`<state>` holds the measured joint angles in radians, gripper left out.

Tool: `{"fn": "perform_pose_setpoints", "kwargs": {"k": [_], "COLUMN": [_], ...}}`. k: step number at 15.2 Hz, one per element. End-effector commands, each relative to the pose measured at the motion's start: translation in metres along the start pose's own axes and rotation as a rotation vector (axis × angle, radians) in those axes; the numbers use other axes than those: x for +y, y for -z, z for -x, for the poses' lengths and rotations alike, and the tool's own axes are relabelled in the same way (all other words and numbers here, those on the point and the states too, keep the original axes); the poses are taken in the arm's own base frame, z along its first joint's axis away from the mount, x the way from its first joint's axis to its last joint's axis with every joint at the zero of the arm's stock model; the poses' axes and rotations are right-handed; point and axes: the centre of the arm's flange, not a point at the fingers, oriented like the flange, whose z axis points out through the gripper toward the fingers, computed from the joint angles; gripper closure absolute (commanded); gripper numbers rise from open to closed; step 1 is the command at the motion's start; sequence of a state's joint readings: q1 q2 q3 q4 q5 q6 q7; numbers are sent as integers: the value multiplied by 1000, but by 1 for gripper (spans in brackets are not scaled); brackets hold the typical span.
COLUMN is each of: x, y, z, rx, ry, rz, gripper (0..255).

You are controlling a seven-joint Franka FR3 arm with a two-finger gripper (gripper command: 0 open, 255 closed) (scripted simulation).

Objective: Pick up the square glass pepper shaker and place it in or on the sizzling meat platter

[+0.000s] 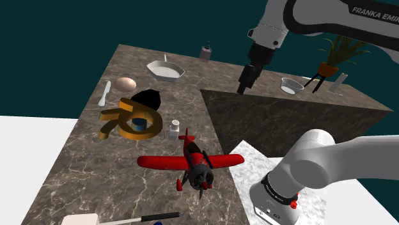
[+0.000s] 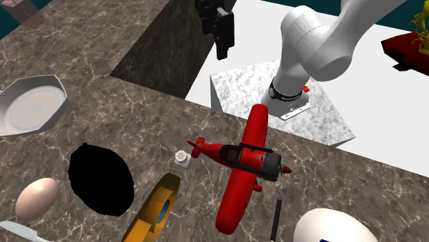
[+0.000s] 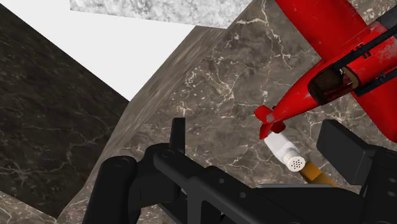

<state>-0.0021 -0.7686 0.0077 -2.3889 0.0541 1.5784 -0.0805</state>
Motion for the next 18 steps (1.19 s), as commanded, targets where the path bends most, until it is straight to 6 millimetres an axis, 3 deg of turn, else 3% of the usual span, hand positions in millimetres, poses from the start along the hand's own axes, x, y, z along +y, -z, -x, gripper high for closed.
{"fn": "perform_pose_setpoints", "kwargs": {"k": [1, 18], "x": [0, -131], "y": [0, -136], "z": [0, -129], "rx": [0, 14], "ry": [0, 36], "rz": [0, 61], "gripper": [0, 0]}}
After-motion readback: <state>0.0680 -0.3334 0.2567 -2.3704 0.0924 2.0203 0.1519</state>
